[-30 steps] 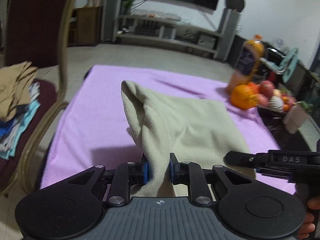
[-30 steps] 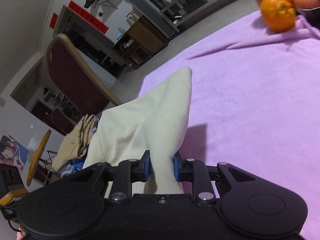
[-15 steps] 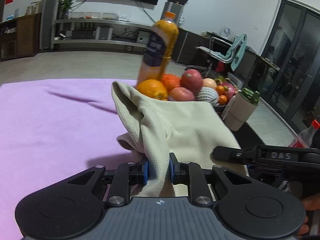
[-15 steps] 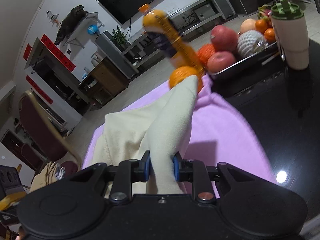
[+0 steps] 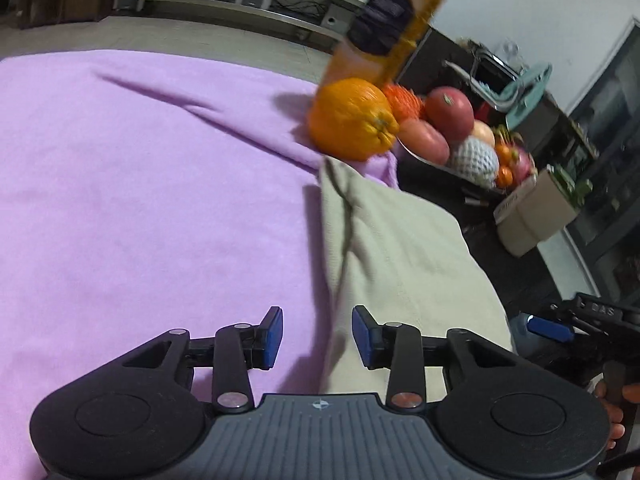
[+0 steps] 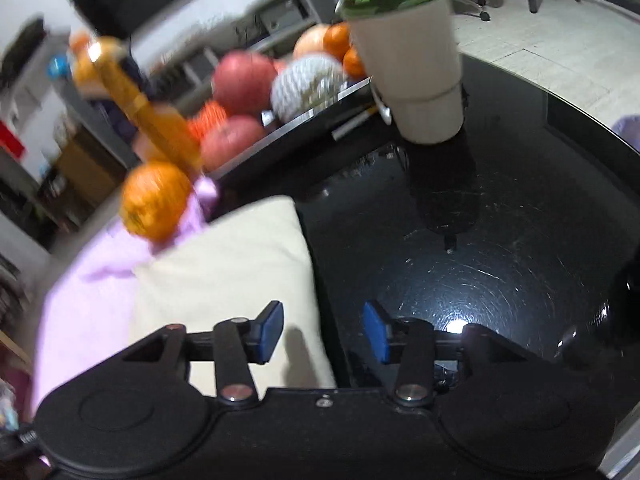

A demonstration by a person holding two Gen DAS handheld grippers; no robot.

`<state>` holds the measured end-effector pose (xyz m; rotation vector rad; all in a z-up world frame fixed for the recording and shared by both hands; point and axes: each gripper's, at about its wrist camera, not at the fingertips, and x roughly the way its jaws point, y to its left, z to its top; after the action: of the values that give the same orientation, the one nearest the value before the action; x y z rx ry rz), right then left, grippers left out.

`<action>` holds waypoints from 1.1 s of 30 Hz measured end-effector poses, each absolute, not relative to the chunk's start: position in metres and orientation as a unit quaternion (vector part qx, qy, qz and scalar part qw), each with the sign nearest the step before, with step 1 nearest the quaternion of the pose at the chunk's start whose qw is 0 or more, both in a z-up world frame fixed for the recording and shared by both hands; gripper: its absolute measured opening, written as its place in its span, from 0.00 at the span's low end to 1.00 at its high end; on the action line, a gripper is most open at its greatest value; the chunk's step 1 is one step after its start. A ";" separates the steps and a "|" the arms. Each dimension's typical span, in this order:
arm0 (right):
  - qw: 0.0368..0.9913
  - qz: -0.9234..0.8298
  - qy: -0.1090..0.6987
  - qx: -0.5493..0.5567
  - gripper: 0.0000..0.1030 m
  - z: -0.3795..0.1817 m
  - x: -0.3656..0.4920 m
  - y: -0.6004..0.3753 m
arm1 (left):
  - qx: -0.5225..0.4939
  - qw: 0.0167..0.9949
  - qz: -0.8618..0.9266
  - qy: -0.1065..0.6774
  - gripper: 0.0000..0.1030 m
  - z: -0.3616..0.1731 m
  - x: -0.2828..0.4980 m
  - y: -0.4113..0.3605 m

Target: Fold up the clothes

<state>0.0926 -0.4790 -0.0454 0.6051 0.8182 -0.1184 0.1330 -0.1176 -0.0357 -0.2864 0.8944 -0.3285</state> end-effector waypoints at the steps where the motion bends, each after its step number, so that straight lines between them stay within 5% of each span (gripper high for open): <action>1: 0.873 -0.053 0.384 0.296 0.43 -0.042 0.088 -0.478 | -0.133 0.882 -0.159 0.423 0.30 -0.030 0.131 -0.115; 4: 0.881 -0.033 0.365 0.300 0.35 -0.033 0.080 -0.469 | -0.105 0.895 -0.169 0.399 0.24 -0.011 0.125 -0.121; 6: 0.888 -0.012 0.356 0.290 0.20 -0.029 0.079 -0.458 | -0.070 0.905 -0.183 0.378 0.23 -0.001 0.121 -0.141; 13: 0.911 0.028 0.375 0.172 0.21 -0.042 0.103 -0.417 | 0.084 0.905 -0.175 0.378 0.21 -0.036 0.132 -0.228; 19: 0.873 0.074 0.478 0.066 0.21 -0.050 0.087 -0.389 | 0.097 0.903 -0.162 0.386 0.22 -0.056 0.107 -0.205; 26: 0.889 0.057 0.429 0.149 0.26 -0.030 0.072 -0.408 | 0.064 0.910 -0.180 0.369 0.21 -0.024 0.112 -0.181; 29: 0.888 0.044 0.386 0.245 0.13 -0.032 0.091 -0.427 | 0.045 0.916 -0.178 0.357 0.20 -0.011 0.134 -0.195; 33: 0.852 0.048 0.365 0.373 0.12 -0.059 0.123 -0.451 | 0.049 0.921 -0.176 0.345 0.20 -0.016 0.170 -0.232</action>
<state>0.1235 -0.4514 -0.0586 0.7845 0.7692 0.1002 0.1705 -0.2324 -0.0159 0.1014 0.7085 -0.3619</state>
